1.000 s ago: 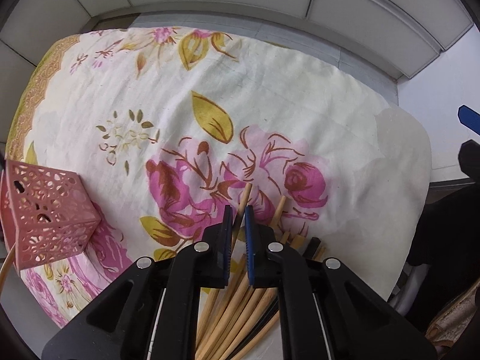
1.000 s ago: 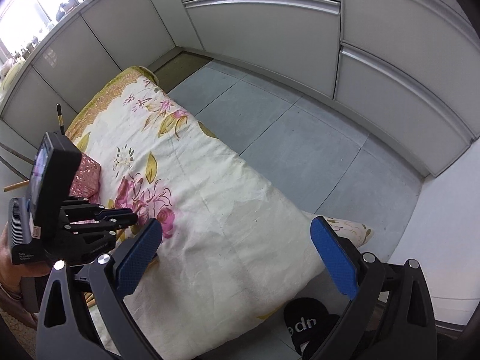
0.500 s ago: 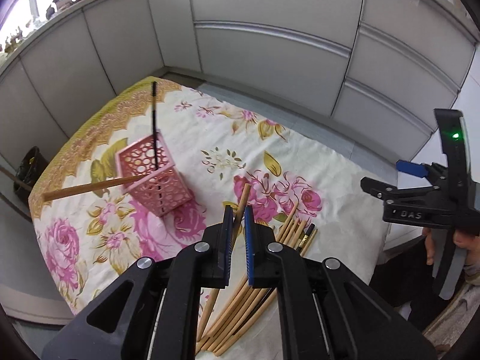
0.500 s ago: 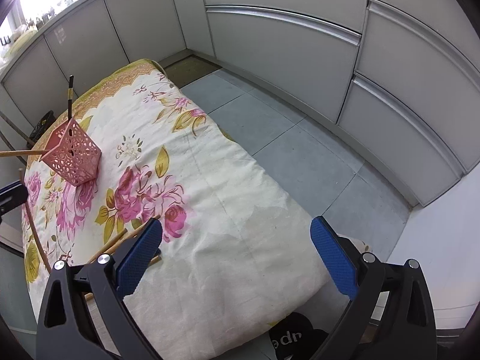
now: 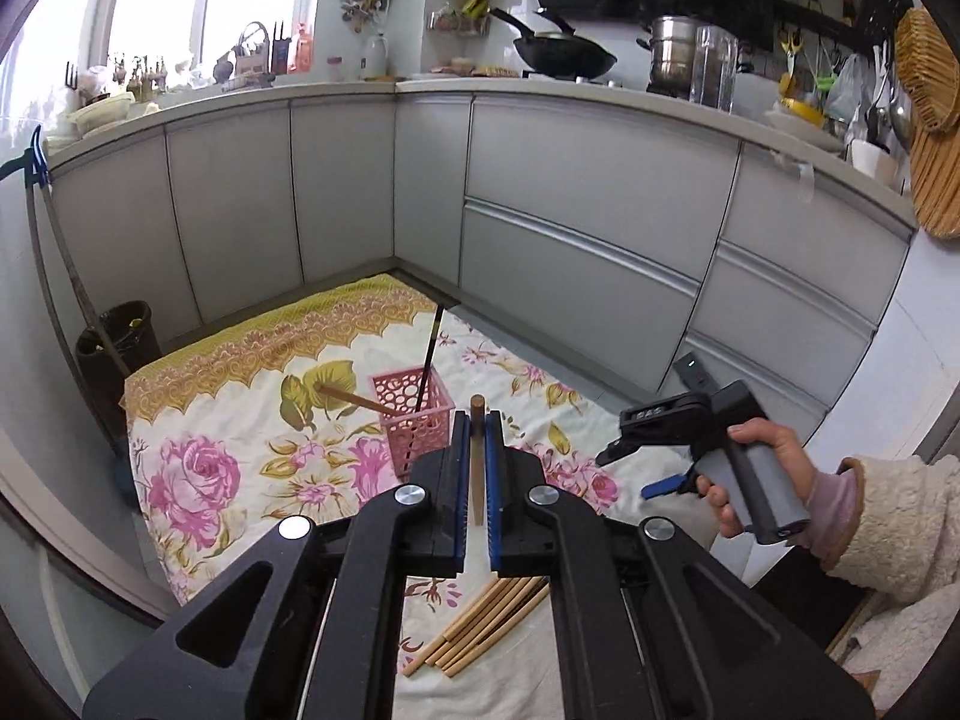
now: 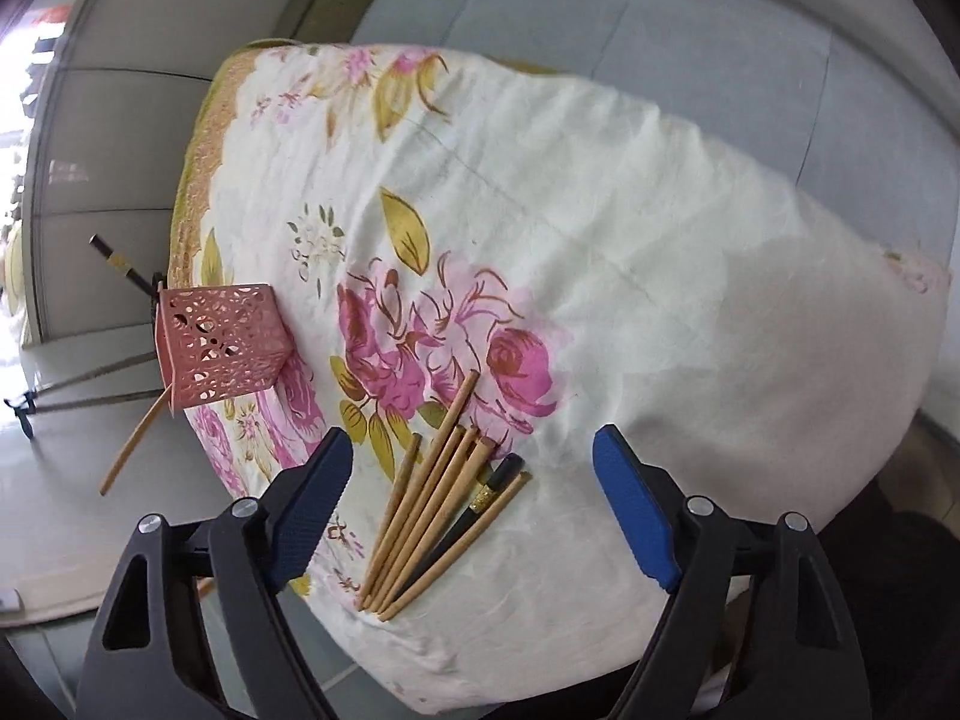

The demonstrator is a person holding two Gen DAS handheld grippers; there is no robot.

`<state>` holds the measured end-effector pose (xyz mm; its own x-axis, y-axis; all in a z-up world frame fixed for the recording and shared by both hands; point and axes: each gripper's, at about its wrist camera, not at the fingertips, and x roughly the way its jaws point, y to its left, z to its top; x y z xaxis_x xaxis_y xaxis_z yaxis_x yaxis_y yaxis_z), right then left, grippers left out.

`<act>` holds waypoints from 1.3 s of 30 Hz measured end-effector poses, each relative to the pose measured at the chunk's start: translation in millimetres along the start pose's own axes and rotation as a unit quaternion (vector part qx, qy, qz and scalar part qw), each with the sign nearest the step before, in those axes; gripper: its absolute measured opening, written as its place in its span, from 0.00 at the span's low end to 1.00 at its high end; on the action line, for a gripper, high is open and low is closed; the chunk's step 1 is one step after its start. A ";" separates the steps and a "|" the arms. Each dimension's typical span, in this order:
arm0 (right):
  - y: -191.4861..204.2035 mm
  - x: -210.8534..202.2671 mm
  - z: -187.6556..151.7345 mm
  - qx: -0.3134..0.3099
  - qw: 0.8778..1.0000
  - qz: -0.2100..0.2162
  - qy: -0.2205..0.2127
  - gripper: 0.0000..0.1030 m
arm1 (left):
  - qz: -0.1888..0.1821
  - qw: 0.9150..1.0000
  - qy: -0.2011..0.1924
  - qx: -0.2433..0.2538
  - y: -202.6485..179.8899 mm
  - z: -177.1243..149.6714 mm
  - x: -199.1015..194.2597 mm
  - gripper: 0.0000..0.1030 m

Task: Organize utensils
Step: 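Carry the stick toward the holder with the left gripper while the right gripper grasps a stick, then insert both held sticks into the pink holder and open both grippers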

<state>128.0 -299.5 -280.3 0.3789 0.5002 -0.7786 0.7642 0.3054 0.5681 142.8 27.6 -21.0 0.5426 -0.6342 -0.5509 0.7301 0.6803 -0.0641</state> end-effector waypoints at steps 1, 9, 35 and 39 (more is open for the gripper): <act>1.0 7.1 0.3 0.011 1.000 0.003 0.016 0.60 | -0.003 1.000 -0.007 0.001 -1.1 1.2 -3.4 0.04; 32.5 36.3 11.0 0.017 0.996 -0.072 0.041 0.23 | -0.010 0.999 -0.032 -0.008 1.4 3.5 -16.5 0.04; 121.6 20.3 -61.0 -0.192 0.967 -0.098 -0.134 0.05 | 0.005 0.997 -0.057 -0.044 2.5 8.9 -22.5 0.04; 122.5 -28.6 -80.8 -0.241 0.949 -0.066 -0.193 0.05 | 0.015 0.996 -0.063 -0.057 0.8 10.7 -22.9 0.04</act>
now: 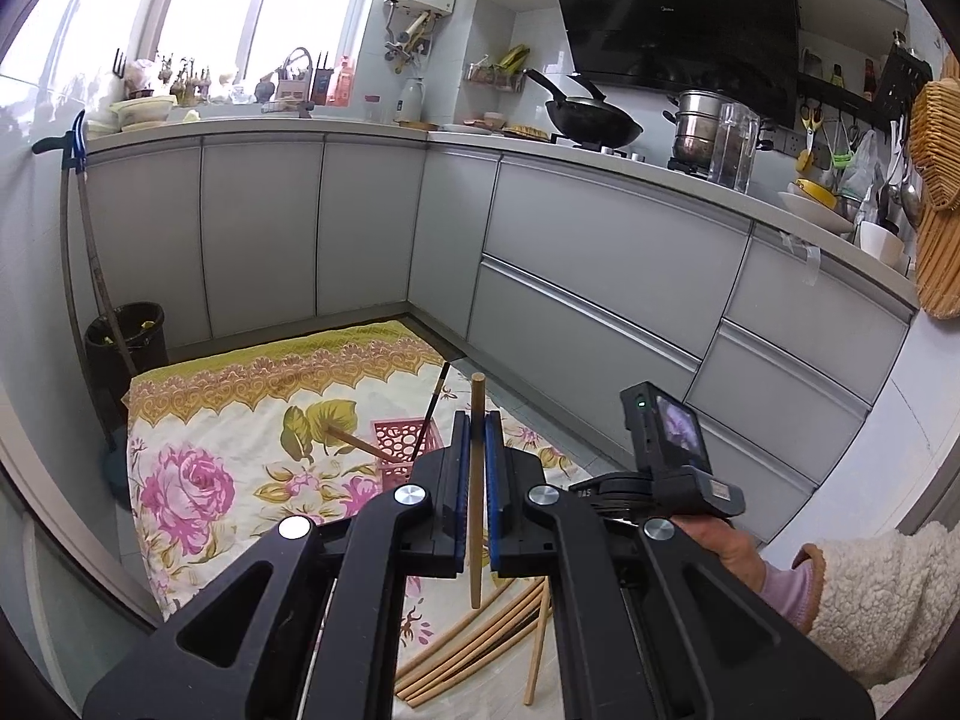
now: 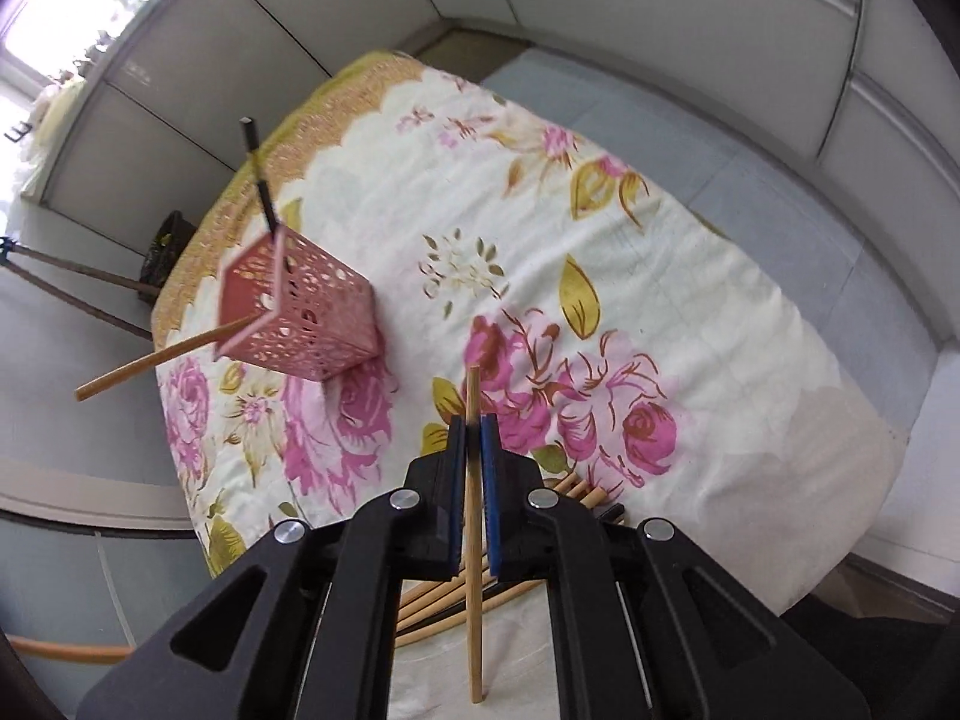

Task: Organize utensils
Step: 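Insert both held sticks into the pink holder and open both grippers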

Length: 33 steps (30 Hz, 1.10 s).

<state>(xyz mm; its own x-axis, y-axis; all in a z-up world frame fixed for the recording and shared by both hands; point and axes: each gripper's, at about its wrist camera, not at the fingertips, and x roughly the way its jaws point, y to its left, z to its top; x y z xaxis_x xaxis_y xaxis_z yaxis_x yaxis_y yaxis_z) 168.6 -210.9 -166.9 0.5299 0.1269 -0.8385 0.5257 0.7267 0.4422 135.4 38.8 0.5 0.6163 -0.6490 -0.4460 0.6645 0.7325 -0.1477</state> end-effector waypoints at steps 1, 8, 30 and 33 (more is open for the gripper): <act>-3.4 -14.4 1.2 -0.011 1.000 0.003 -0.016 0.05 | 0.004 1.000 -0.002 -0.001 -1.4 0.6 -0.6 0.04; 5.0 -96.3 -8.1 -0.098 0.986 0.012 -0.134 0.05 | 0.022 0.999 -0.024 -0.017 -11.7 9.4 -4.8 0.04; 8.4 -204.8 29.2 -0.160 0.950 0.057 -0.263 0.05 | 0.129 0.985 -0.098 -0.058 -4.6 96.5 69.4 0.04; 8.1 -201.0 35.8 -0.158 0.950 0.064 -0.262 0.05 | 0.152 0.982 -0.092 -0.057 4.7 100.1 93.0 0.04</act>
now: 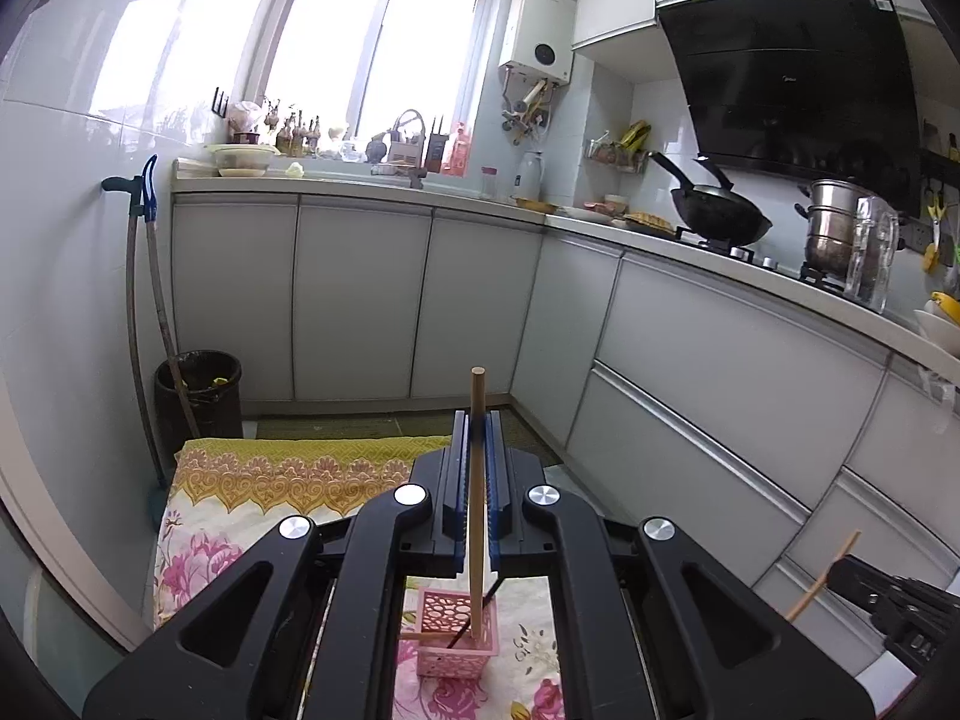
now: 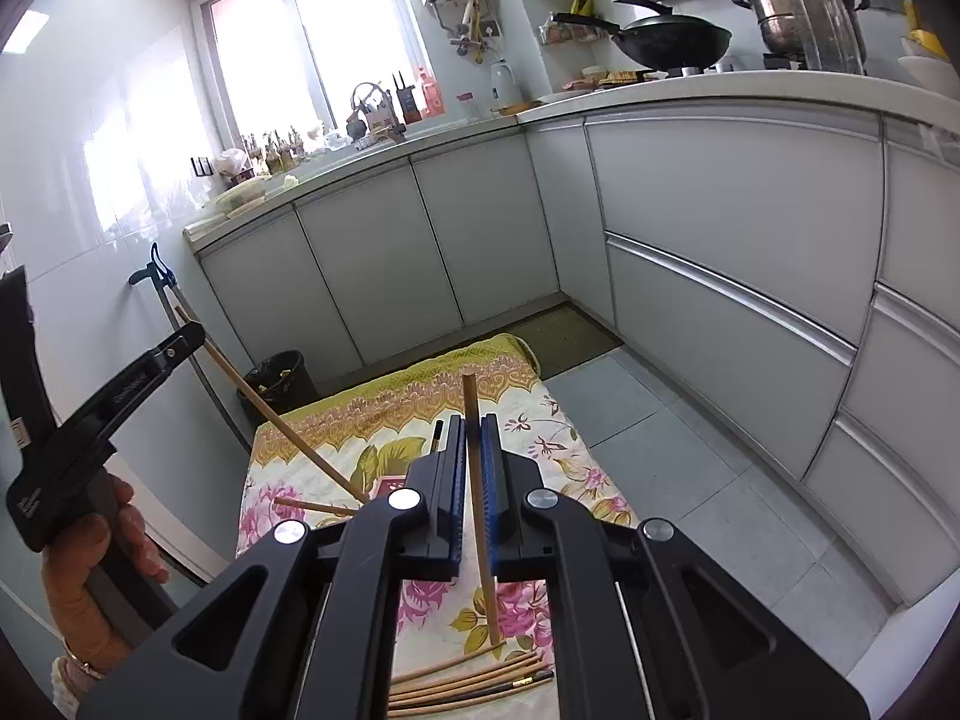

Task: Organize utensils
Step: 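Insert both held sticks into the pink holder and open both grippers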

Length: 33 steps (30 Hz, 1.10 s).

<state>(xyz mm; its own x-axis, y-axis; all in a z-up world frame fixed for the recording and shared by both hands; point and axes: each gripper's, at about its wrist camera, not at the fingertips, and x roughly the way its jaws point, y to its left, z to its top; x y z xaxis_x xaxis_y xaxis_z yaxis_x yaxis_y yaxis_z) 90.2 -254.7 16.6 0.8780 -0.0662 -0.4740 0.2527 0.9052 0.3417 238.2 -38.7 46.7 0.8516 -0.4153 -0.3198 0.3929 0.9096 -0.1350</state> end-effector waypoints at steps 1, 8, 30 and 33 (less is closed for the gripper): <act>-1.1 2.5 1.1 0.002 1.000 0.002 0.001 0.05 | 0.010 1.000 0.002 0.002 0.5 -1.7 9.0 0.04; -2.3 21.4 4.6 0.006 1.000 0.010 0.005 0.05 | 0.042 0.999 0.030 -0.007 12.6 -30.7 59.4 0.04; 81.7 63.9 41.4 -0.011 0.996 0.078 -0.039 0.05 | 0.079 0.993 -0.028 -0.089 83.8 -51.4 -63.4 0.33; 93.4 84.7 35.2 -0.020 0.996 0.079 -0.043 0.05 | 0.090 0.991 -0.025 -0.094 96.4 -51.3 -73.6 0.33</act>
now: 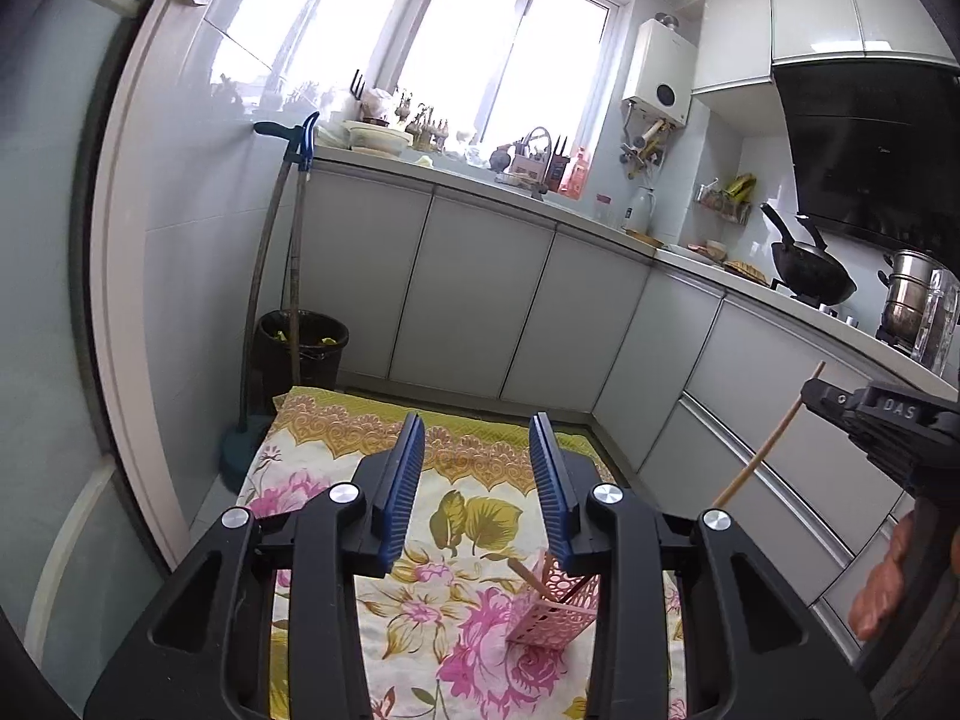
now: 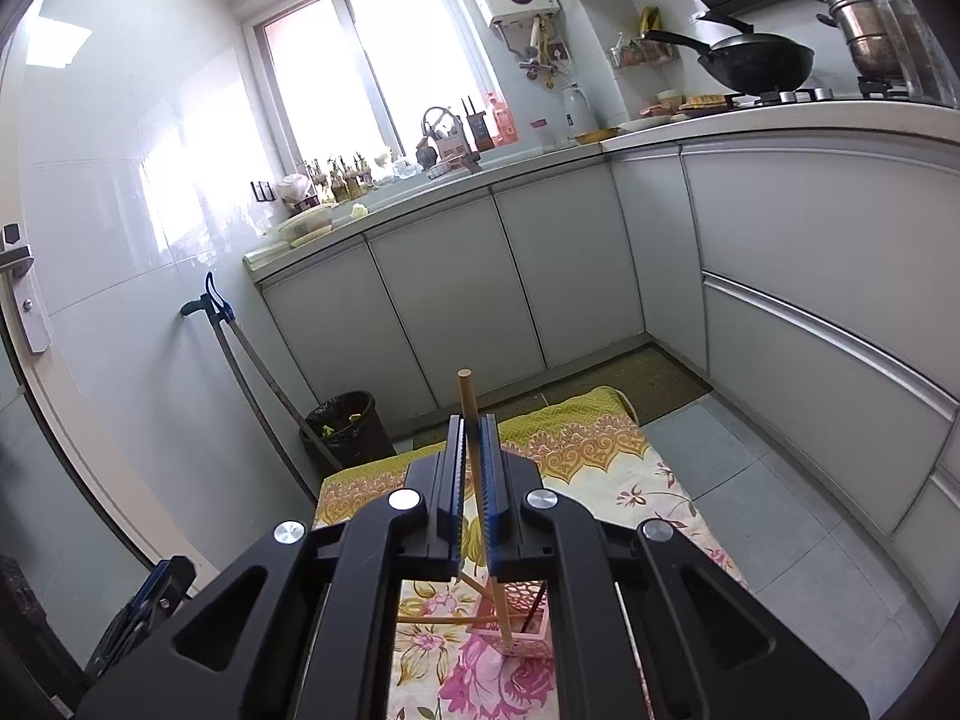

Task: Organize utensils
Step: 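Insert both held sticks into the pink holder and open both grippers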

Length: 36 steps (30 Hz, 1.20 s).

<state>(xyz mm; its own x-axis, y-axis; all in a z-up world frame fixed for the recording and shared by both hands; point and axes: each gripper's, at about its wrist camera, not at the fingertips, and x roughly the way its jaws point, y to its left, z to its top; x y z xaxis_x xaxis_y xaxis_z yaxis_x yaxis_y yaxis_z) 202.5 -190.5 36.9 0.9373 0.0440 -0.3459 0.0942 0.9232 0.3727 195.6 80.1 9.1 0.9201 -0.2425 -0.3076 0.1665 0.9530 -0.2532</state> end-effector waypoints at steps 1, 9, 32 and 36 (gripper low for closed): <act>2.4 7.6 -3.4 -0.005 1.000 -0.001 -0.002 0.05 | 0.004 1.000 -0.005 -0.001 3.5 0.9 -3.3 0.33; 7.6 66.4 -39.0 -0.031 0.999 -0.015 0.015 0.05 | 0.029 0.999 -0.001 0.023 11.9 -4.1 -0.3 0.33; -35.3 -8.6 -64.1 0.053 0.999 0.003 -0.012 0.94 | 0.057 0.995 0.011 0.082 -18.3 -19.7 -6.7 0.71; -56.5 -31.3 -75.8 0.071 0.997 -0.020 0.009 0.94 | 0.058 0.994 0.004 0.091 -25.6 -20.3 -14.9 0.82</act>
<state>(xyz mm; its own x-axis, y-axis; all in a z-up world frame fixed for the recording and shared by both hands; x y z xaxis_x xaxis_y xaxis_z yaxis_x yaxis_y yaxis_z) 142.4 -215.1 -38.5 0.9256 0.0158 -0.3783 0.1799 0.8608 0.4762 170.4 55.6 1.6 0.9345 -0.1289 -0.3318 0.1207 0.9917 -0.0454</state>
